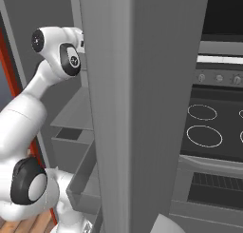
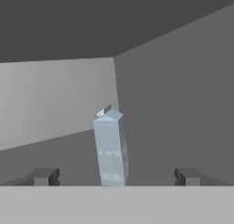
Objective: Take out the milk from the fridge and place it on the tray on the counter. Then take the sugar cube near the tray and place it in the tray.
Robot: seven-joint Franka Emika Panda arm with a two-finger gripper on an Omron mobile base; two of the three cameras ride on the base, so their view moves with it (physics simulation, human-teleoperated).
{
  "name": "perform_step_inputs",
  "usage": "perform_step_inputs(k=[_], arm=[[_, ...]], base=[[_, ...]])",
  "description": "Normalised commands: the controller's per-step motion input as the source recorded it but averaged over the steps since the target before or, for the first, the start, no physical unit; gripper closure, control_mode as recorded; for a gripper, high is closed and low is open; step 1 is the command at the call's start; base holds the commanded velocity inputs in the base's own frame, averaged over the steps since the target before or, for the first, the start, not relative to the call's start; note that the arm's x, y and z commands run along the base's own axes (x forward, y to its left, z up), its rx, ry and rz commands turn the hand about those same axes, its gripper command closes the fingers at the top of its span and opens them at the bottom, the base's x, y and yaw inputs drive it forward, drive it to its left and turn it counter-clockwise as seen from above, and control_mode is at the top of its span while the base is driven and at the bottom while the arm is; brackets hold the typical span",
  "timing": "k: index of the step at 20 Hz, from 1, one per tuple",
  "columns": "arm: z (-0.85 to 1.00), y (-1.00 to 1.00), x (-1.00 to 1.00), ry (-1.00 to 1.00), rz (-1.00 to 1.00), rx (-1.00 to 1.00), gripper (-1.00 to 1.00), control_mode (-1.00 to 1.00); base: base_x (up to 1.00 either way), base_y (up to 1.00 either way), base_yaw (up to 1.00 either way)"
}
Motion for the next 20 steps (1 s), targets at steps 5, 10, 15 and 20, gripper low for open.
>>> perform_step_inputs(k=[5,10,15,20], arm=[[0.0,0.0,0.3,0.0,0.0,0.0,-1.0,-1.0],[-0.02,-0.01,0.29,0.0,0.0,0.0,-1.0,-1.0],[-0.09,-0.01,0.31,0.0,0.0,0.0,-1.0,-1.0],[-0.1,-0.01,0.24,0.0,0.0,0.0,-1.0,-1.0]], base=[[0.0,0.0,0.0],[0.0,0.0,0.0],[0.0,0.0,0.0],[0.0,0.0,0.0]])
